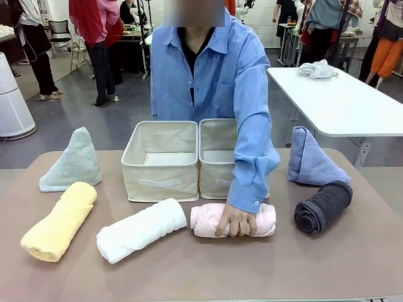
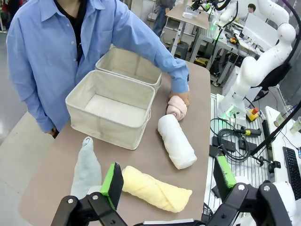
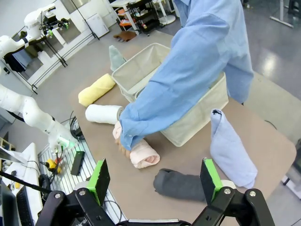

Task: Sort the towels based on their folding style.
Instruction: Pick up one triangle-folded towel and place it in the left Fabric basket.

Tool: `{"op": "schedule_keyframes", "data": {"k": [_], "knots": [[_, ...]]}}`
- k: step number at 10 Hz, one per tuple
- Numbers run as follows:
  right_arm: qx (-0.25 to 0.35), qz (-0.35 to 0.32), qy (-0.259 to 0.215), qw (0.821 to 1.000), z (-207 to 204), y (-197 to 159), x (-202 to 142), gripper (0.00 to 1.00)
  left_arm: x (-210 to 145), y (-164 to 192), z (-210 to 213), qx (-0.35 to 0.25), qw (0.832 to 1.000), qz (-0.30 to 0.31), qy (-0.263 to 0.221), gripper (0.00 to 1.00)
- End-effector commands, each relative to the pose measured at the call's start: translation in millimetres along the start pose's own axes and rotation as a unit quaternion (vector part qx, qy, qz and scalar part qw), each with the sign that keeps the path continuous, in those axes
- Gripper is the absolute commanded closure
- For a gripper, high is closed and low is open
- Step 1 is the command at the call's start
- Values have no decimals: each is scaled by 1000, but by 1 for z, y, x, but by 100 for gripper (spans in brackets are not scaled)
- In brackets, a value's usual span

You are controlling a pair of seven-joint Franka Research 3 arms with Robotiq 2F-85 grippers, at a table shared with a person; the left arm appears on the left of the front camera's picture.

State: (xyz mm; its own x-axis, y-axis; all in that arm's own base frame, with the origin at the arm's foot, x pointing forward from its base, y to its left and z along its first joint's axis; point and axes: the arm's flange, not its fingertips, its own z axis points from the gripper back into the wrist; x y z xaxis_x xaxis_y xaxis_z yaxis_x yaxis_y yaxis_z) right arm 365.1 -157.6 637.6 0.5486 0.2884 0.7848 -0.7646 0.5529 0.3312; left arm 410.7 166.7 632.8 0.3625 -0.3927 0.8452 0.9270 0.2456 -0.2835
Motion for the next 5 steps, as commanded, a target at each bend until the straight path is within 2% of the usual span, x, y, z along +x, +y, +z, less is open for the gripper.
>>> {"op": "schedule_keyframes", "data": {"k": [1, 5], "knots": [[3, 2, -4, 1000, -1, -1, 1, 0, 0, -1, 1, -3, 1000, -3, -4, 0], [3, 2, -4, 1000, -1, -1, 1, 0, 0, 0, 0, 0, 1000, 0, 0, 0]]}}
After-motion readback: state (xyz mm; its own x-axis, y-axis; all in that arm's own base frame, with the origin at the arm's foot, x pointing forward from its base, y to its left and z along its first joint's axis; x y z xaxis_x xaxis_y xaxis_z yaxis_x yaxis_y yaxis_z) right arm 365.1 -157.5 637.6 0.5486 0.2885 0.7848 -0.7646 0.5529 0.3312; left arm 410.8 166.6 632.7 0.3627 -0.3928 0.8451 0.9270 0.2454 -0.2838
